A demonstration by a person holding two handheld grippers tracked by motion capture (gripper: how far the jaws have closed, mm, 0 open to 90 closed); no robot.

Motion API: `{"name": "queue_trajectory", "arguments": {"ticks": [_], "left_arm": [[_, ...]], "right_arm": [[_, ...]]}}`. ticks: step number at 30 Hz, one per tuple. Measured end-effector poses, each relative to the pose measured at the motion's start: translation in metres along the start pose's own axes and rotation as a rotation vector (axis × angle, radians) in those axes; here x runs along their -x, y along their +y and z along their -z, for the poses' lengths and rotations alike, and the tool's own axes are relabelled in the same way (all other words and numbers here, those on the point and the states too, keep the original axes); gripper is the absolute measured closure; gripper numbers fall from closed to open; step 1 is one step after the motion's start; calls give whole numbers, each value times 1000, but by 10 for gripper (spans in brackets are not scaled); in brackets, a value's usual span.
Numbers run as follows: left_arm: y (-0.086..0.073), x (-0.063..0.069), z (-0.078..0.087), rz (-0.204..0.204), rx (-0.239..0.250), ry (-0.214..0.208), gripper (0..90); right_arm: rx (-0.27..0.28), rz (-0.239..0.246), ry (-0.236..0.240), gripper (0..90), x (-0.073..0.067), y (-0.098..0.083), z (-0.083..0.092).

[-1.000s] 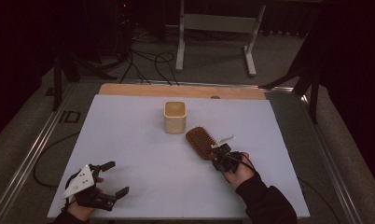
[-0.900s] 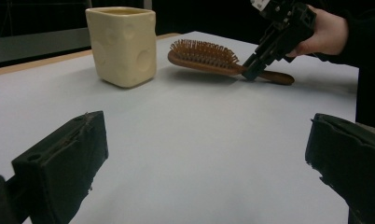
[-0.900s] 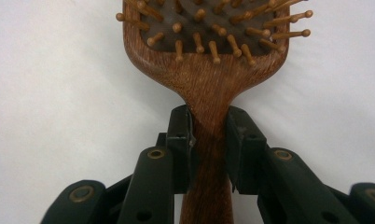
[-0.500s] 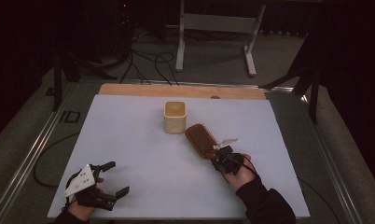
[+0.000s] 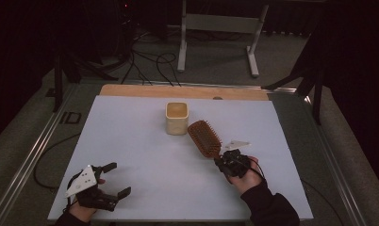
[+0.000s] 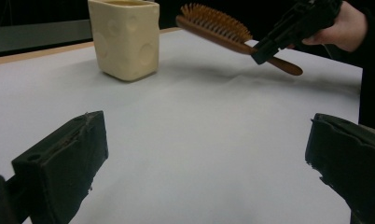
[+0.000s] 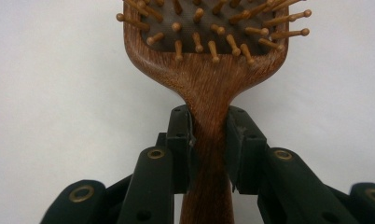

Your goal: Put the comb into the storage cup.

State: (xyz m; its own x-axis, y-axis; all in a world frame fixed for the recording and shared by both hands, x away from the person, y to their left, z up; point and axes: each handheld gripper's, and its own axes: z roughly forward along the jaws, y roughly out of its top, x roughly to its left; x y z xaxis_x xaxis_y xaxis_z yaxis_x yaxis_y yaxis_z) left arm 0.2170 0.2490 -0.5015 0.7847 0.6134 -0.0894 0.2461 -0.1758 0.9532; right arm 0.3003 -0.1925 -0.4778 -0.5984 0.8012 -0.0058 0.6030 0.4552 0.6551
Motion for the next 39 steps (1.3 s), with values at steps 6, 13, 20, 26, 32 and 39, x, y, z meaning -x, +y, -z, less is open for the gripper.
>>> {"name": "queue_trajectory", "arguments": {"ticks": [6,13,20,26,32,39], "left_arm": [[5,-1,0,11,-3,28,0],[13,-1,-1,25,-16,41,0],[30,0,-8,26,-52,38,0],[45,-2,-18,44,-85,35,0],[61,0,-28,47,-96,-1,0],[78,3,-39,48,-117,-27,0]], "right_arm": [[35,10,3,735,-3,0,7],[95,7,-6,735,-5,1,18],[125,3,2,735,-8,0,27],[145,6,4,735,-10,1,30],[149,1,11,735,-12,2,29],[152,16,15,735,-15,3,30]]}}
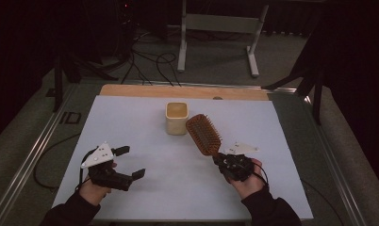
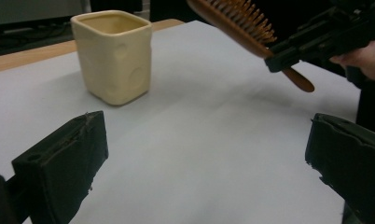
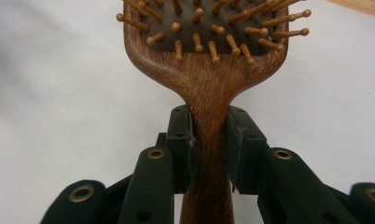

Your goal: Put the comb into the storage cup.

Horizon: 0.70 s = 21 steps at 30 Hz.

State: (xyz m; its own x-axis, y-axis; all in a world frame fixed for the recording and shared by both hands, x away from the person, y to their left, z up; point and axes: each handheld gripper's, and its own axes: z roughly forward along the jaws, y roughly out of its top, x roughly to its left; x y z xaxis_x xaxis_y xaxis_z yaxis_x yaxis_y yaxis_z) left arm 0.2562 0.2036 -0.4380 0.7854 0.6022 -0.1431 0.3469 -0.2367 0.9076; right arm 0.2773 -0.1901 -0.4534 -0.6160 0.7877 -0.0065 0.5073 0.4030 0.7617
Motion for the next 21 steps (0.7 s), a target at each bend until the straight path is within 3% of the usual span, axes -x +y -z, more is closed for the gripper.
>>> {"name": "queue_trajectory", "arguments": {"ticks": [14,21], "left_arm": [[42,3,-17,12,-3,-28,0],[58,0,-28,44,-7,-29,0]], "right_arm": [[4,8,1,735,-2,2,2],[-3,11,1,735,-3,1,1]]}}
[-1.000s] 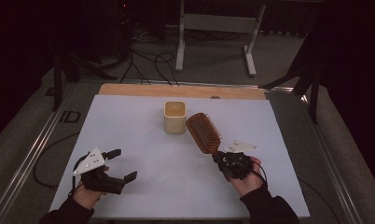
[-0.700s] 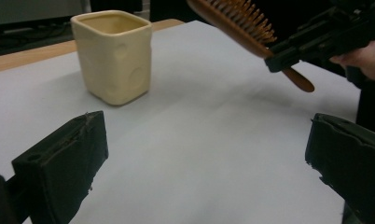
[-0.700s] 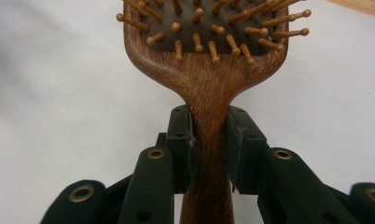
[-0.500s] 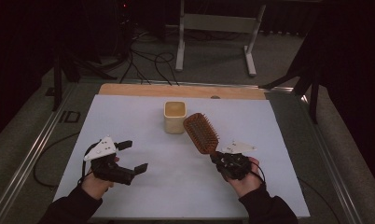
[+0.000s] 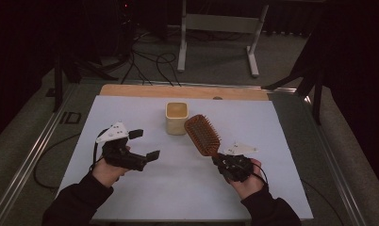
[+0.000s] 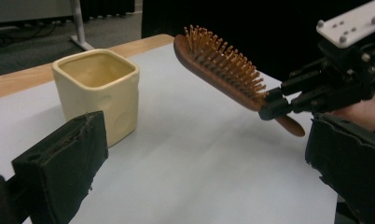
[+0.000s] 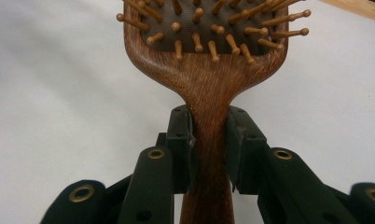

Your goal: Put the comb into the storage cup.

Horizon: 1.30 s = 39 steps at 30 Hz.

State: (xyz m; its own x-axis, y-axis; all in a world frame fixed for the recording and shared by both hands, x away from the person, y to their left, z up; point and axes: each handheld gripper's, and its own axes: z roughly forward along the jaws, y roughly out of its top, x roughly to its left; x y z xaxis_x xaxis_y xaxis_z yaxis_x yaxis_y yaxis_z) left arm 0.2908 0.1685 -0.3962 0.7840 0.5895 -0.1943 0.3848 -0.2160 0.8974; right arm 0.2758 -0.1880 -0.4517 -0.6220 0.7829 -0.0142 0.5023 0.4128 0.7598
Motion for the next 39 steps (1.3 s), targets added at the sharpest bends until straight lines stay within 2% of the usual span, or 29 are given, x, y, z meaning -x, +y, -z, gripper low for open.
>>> {"name": "queue_trajectory", "arguments": {"ticks": [6,8,11,15,19,24,35,39], "left_arm": [[10,-1,-10,32,6,-14,0],[14,-2,-15,49,0,-26,0],[21,-1,-22,59,-12,-23,0],[29,0,-33,104,-10,-39,0],[34,0,-46,165,0,-58,0],[37,-1,-61,228,3,-70,0],[36,0,-98,341,-29,-109,0],[33,0,-110,367,-37,-123,0]], "right_arm": [[4,3,1,735,-1,1,0],[1,1,5,735,-1,1,0],[3,2,5,735,-1,1,0],[9,7,2,735,-2,2,0],[11,6,3,735,-2,2,0],[13,7,2,735,-2,2,1],[15,6,12,735,-3,3,1],[16,3,14,735,-3,3,1]]}}
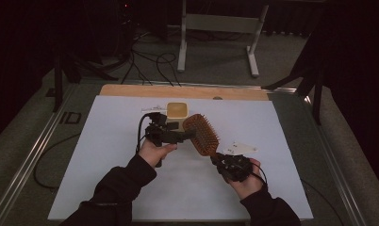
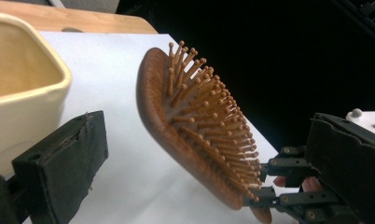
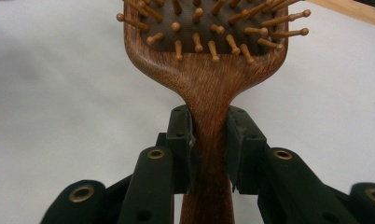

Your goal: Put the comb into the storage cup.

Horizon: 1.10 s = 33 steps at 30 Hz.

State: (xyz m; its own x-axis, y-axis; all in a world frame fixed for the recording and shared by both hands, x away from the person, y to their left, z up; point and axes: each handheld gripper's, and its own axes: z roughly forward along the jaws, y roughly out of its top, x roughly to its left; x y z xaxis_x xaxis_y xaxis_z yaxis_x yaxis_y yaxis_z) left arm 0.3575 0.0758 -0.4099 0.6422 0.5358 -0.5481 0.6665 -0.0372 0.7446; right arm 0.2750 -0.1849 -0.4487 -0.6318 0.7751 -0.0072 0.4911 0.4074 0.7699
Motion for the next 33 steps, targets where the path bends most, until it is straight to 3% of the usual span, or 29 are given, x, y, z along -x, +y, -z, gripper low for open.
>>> {"name": "queue_trajectory", "arguments": {"ticks": [3,14,23,28,33], "left_arm": [[-1,-4,-8,39,10,2,0],[-4,-8,-26,95,8,-41,44],[-5,-7,-36,124,21,-47,157],[-7,-8,-37,149,35,-35,320],[-7,-11,-37,172,35,-49,372]], "right_arm": [[0,2,3,734,0,0,0],[0,6,6,734,-2,0,0],[-1,21,11,734,-3,1,-1],[-6,17,16,734,-3,1,-1],[-8,10,14,734,-2,0,-2]]}}
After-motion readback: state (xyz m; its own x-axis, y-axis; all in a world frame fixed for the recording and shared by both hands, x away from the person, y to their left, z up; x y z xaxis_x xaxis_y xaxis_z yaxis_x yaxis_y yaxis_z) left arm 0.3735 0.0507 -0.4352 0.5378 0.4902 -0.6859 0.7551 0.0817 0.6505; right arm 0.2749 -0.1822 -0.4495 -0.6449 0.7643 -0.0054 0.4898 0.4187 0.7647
